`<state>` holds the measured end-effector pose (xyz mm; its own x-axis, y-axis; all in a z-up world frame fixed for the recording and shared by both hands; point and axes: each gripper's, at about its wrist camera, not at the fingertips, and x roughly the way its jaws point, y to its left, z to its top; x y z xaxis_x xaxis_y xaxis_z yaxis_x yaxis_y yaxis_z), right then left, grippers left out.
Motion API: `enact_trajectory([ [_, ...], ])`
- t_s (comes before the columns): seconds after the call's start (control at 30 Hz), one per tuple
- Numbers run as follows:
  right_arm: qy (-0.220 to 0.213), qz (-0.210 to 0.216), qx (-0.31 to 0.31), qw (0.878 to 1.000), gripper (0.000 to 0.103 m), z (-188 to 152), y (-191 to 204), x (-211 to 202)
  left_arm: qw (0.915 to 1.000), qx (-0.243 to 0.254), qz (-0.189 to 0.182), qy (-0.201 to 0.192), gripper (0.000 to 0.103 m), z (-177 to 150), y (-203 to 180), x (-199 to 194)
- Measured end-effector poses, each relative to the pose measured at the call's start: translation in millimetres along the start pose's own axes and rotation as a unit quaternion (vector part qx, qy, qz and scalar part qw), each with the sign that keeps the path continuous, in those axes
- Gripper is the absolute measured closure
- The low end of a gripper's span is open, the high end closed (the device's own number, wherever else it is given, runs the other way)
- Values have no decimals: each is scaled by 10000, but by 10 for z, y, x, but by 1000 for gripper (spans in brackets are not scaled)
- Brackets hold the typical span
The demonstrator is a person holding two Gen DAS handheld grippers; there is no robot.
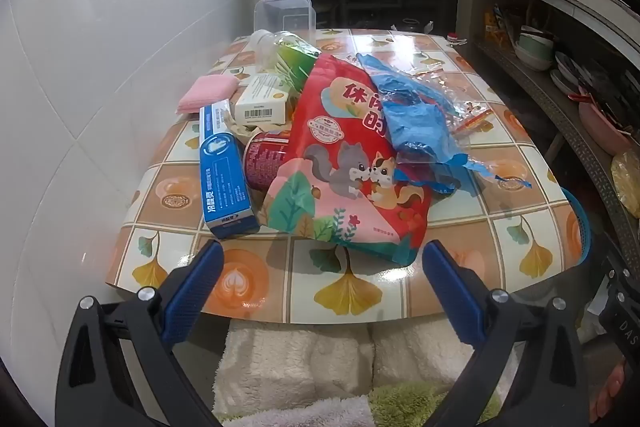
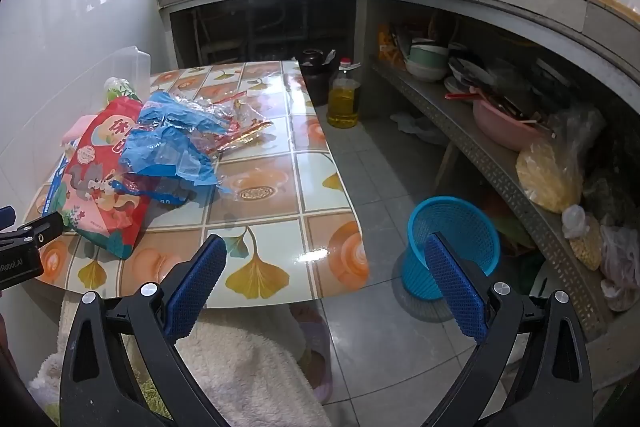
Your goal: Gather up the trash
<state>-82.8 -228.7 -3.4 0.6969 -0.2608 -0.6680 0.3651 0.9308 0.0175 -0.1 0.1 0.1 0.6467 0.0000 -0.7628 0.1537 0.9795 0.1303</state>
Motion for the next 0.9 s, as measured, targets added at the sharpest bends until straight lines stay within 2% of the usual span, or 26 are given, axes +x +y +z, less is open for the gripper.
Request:
enact_trajectory([
  [0.9, 5, -8, -12, 10000, 8, 1, 1, 7, 10000, -13, -21, 20, 6, 1, 0, 3],
])
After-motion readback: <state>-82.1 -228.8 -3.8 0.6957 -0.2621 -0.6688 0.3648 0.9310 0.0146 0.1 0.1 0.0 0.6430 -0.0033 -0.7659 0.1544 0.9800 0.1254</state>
